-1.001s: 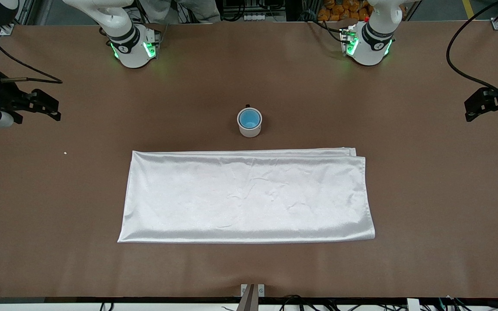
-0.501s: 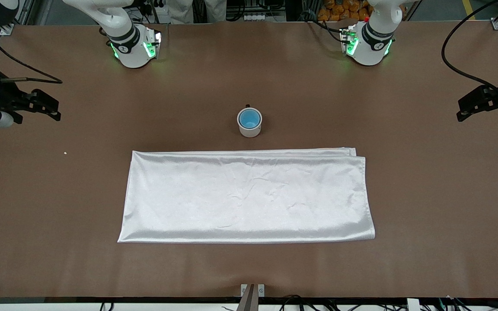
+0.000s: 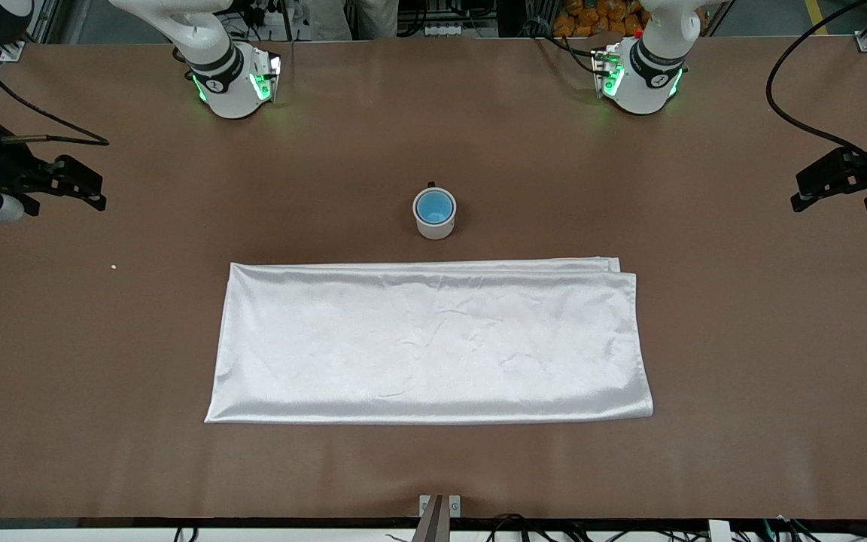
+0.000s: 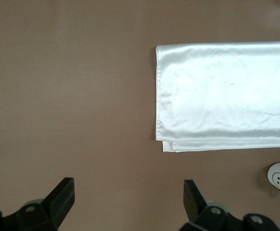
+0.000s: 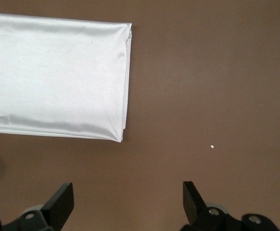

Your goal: Place blue cup into white mug on table

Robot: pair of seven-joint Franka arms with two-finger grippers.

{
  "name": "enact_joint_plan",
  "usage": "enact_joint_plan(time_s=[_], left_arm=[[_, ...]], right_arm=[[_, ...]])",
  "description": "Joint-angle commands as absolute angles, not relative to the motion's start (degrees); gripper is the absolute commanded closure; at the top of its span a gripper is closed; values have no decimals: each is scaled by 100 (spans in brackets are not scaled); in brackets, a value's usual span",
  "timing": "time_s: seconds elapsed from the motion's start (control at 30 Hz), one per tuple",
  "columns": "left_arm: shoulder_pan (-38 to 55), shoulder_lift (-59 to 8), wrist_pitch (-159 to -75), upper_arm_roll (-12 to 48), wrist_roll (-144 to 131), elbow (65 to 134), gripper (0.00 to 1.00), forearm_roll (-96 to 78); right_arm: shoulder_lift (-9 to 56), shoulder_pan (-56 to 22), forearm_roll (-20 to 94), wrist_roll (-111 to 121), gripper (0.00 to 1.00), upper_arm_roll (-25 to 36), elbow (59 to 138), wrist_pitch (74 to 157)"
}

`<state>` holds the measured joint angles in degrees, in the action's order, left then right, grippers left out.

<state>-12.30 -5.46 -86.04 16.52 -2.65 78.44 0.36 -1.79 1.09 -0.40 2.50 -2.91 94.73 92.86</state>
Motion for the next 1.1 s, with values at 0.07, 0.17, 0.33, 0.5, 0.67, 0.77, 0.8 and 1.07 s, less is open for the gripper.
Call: enact_joint_plan(time_s=[0.07, 0.17, 0.33, 0.5, 0.67, 0.77, 0.8, 1.07], left_arm=[[-1292, -466, -8640, 1679, -281, 7875, 0, -79], [-1283, -475, -8640, 1670, -229, 7875, 0, -79], [-1292, -483, -8640, 1670, -211, 7875, 0, -79], [-1283, -483, -8640, 1670, -202, 7875, 0, -79], [-1266, -492, -8648, 1696, -237, 7875, 0, -79], [-1257, -492, -8666, 1705, -255, 7875, 0, -88], [-1257, -501, -8666, 1705, -255, 7875, 0, -88], [-1257, -527, -8745, 1705, -264, 7875, 0, -88]], right_arm=[[-193, 132, -114, 299, 0, -316, 9448, 9229], [-193, 132, -114, 299, 0, -308, 9448, 9229], [-193, 141, -114, 299, 0, -308, 9448, 9229], [-193, 141, -114, 299, 0, -308, 9448, 9229], [-193, 141, -114, 299, 0, -308, 9448, 9229], [-193, 141, -114, 299, 0, -308, 9448, 9229], [-193, 141, -114, 299, 0, -308, 9448, 9229], [-193, 141, -114, 299, 0, -299, 9448, 9229]])
